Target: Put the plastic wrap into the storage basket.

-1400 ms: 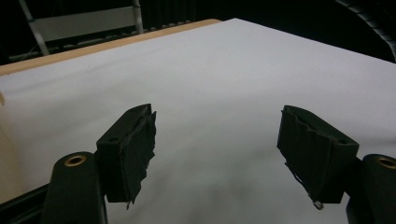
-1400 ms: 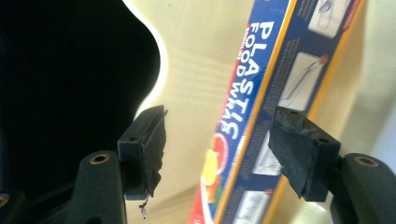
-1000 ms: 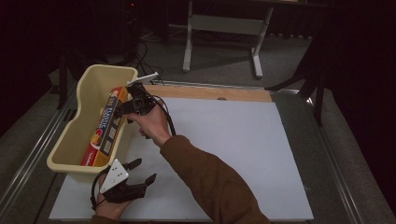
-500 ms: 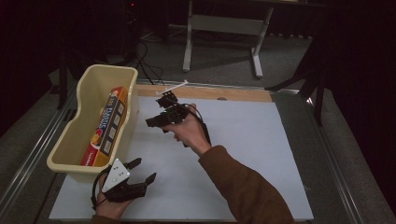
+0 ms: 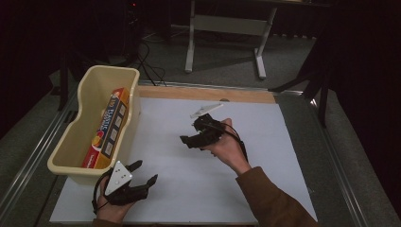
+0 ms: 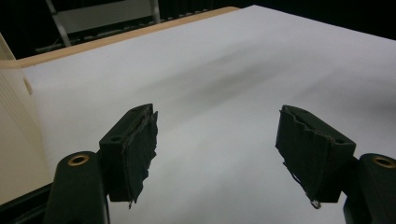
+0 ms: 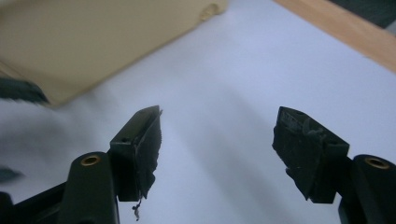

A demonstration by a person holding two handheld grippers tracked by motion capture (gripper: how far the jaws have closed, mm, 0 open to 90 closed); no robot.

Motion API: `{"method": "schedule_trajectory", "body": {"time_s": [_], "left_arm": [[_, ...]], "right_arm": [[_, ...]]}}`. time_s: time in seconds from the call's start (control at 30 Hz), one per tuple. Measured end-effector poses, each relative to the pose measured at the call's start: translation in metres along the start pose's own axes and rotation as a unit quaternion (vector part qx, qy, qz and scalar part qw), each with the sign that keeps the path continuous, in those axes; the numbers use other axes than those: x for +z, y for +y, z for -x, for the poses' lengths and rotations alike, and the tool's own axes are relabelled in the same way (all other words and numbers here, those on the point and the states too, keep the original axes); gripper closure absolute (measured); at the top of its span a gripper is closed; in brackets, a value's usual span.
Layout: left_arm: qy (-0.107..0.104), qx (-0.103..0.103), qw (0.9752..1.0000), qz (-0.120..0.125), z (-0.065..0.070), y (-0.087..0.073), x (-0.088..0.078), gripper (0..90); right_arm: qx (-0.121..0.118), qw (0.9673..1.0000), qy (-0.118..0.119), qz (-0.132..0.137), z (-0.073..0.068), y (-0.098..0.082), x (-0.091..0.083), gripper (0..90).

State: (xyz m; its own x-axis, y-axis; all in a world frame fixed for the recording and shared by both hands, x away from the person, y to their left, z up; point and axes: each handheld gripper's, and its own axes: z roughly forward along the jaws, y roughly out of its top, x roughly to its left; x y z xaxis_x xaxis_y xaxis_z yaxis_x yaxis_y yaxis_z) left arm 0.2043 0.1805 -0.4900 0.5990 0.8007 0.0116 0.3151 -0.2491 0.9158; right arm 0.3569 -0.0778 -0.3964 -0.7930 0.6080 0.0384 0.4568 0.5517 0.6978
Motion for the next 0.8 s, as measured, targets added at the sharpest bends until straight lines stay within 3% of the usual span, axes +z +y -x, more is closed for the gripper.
{"method": "schedule_trajectory", "body": {"time_s": [0.2, 0.43, 0.53, 0.57, 0.63, 0.8], "left_arm": [[0.005, -0.002, 1.0, -0.001, -0.001, 0.0, -0.001, 28.8], [0.007, -0.003, 1.0, -0.005, -0.001, 0.0, 0.0, 28.8], [0.009, 0.0, 0.9999, -0.009, -0.001, 0.0, 0.001, 28.8], [0.011, -0.001, 0.9999, -0.01, -0.001, -0.001, 0.001, 28.8], [0.013, -0.001, 0.9998, -0.012, -0.001, -0.001, 0.001, 29.1], [0.012, 0.0, 0.9998, -0.013, -0.001, -0.001, 0.001, 29.0]], "right_arm": [[-0.019, 0.9993, -0.021, 0.023, 0.013, -0.033, -0.02, 28.6], [-0.012, 0.9979, -0.038, 0.05, 0.028, -0.073, -0.042, 28.4], [-0.004, 0.9975, -0.036, 0.06, 0.034, -0.092, -0.049, 27.4], [0.002, 0.9973, -0.046, 0.058, 0.037, -0.104, -0.052, 27.1], [0.006, 0.9969, -0.051, 0.059, 0.039, -0.109, -0.054, 26.8], [0.037, 0.9941, -0.059, 0.083, 0.05, -0.149, -0.065, 25.2]]}}
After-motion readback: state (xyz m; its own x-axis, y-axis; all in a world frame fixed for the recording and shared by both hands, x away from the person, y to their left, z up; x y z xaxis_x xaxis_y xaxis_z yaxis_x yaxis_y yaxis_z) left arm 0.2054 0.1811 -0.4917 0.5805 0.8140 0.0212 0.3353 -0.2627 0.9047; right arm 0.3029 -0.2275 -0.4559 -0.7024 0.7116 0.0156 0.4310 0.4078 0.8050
